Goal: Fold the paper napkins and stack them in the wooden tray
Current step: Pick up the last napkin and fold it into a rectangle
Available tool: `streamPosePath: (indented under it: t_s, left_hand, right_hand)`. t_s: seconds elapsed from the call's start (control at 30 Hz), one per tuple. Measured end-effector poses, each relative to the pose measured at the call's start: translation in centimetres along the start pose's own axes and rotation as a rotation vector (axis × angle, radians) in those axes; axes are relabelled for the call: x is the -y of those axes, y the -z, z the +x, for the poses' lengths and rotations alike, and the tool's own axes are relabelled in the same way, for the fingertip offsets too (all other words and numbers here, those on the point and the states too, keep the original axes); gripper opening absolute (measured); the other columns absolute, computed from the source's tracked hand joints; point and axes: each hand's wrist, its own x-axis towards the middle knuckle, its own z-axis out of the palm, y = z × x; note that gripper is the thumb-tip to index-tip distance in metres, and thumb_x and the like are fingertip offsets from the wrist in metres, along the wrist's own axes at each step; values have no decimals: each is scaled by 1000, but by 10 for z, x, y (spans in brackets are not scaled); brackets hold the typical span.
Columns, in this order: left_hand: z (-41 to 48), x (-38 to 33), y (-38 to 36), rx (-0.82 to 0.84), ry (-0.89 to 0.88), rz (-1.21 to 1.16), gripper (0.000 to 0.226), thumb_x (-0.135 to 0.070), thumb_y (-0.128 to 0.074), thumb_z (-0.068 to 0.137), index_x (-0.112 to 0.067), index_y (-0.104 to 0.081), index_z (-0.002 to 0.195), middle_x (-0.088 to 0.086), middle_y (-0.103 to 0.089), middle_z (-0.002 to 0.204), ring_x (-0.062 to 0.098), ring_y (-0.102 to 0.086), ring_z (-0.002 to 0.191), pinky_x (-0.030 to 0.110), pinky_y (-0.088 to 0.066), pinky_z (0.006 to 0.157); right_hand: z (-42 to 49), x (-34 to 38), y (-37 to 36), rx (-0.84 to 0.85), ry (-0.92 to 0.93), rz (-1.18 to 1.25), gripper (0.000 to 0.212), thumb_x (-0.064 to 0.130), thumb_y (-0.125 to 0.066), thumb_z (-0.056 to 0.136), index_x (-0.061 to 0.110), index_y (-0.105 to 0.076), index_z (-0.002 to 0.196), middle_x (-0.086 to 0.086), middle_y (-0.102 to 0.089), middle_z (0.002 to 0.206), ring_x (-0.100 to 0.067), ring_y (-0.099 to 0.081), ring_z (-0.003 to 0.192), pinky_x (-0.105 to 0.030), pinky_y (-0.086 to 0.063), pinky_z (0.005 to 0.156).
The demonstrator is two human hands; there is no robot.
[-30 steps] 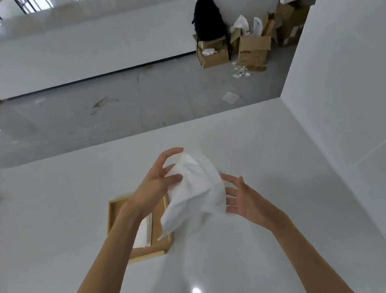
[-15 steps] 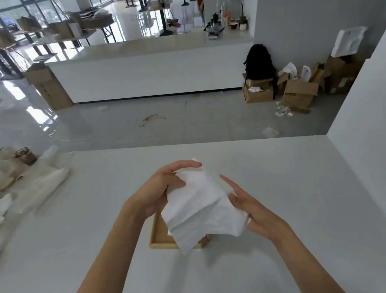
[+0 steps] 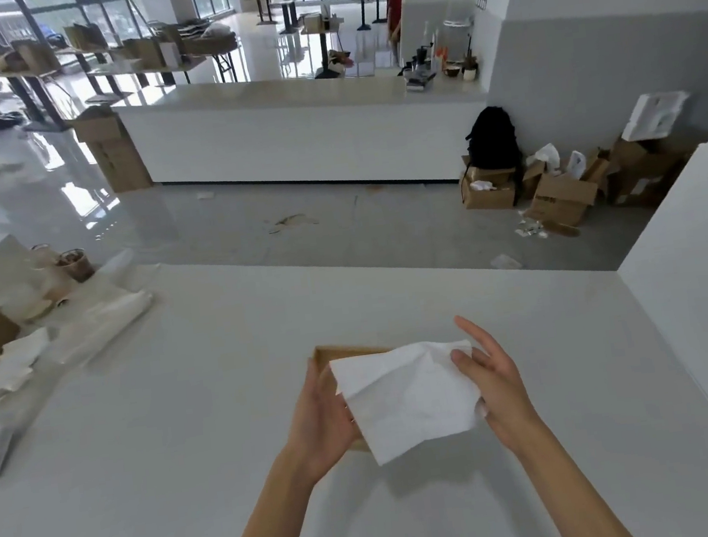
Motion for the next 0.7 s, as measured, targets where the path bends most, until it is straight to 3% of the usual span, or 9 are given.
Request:
streamPosePath:
  t_s: [0.07,0.13,0.17,0.23,0.3,0.37,0.47,0.63,0.7]
  left_hand:
    - [-4,7,0,56,-60,231,45,-46,-50,102,-41,-40,146,16,-62,138,44,-57,126,58,-45,105]
    - [-8,12,-1,40,-145,392,77,-24,-64,98,-62,-15,143,12,-70,126,34,-67,116,41,-58,92]
    - [-9,12,-2,32,-210,475,81,-15,-68,95,-60,-20,143,8,-74,115,25,-72,107,30,-59,83]
    - [-9,7,-6,-39,-334,639,58,-6,-68,92,-40,-51,135,-3,-74,95,12,-71,93,16,-53,72]
    - [-8,-2,-11,-111,-394,799,31,-8,-68,92,-26,-68,117,-6,-73,102,17,-68,99,17,-52,74]
    - [-4,-11,-9,-150,-429,882,21,-12,-68,91,-21,-71,110,-4,-72,106,18,-68,101,24,-52,80]
    - [-1,-26,-10,-169,-479,915,17,-9,-66,91,-17,-73,105,-6,-73,102,10,-67,94,19,-49,79]
    - [8,-51,-12,-204,-604,1036,13,-14,-65,93,-21,-73,101,-14,-70,95,7,-62,83,14,-46,71]
    - [11,-60,-15,-199,-645,1054,12,-15,-65,94,-22,-73,101,-13,-70,96,8,-63,83,10,-47,69]
  right_hand:
    - [-3,-4,2,-57,-8,12,44,11,-62,97,44,-63,126,-11,-74,110,-28,-70,99,-51,-53,97]
    - [-7,-5,3,-84,-1,-23,43,13,-62,97,44,-63,126,-4,-74,108,-28,-70,103,-51,-54,97]
    - [-9,-4,4,-90,10,-54,42,13,-62,97,45,-64,125,-3,-74,108,-27,-69,105,-50,-55,97]
    - [-11,-2,7,-93,35,-123,42,15,-65,95,47,-65,122,-6,-71,109,-25,-67,107,-46,-54,99]
    - [-11,0,12,-74,51,-172,40,15,-67,93,46,-67,118,-6,-69,108,-26,-66,107,-45,-54,99]
    - [-10,3,16,-57,71,-218,37,13,-69,91,41,-71,114,0,-66,101,-27,-65,103,-46,-54,99]
    - [-8,10,20,-36,104,-325,32,15,-73,89,39,-74,110,0,-62,97,-28,-63,99,-45,-54,99]
    - [-5,27,16,-22,127,-411,24,17,-78,85,32,-75,104,-18,-64,95,-16,-58,80,-20,-53,78]
    - [-3,34,12,-42,140,-425,19,17,-78,84,27,-76,101,-12,-71,101,-18,-62,81,-21,-53,79]
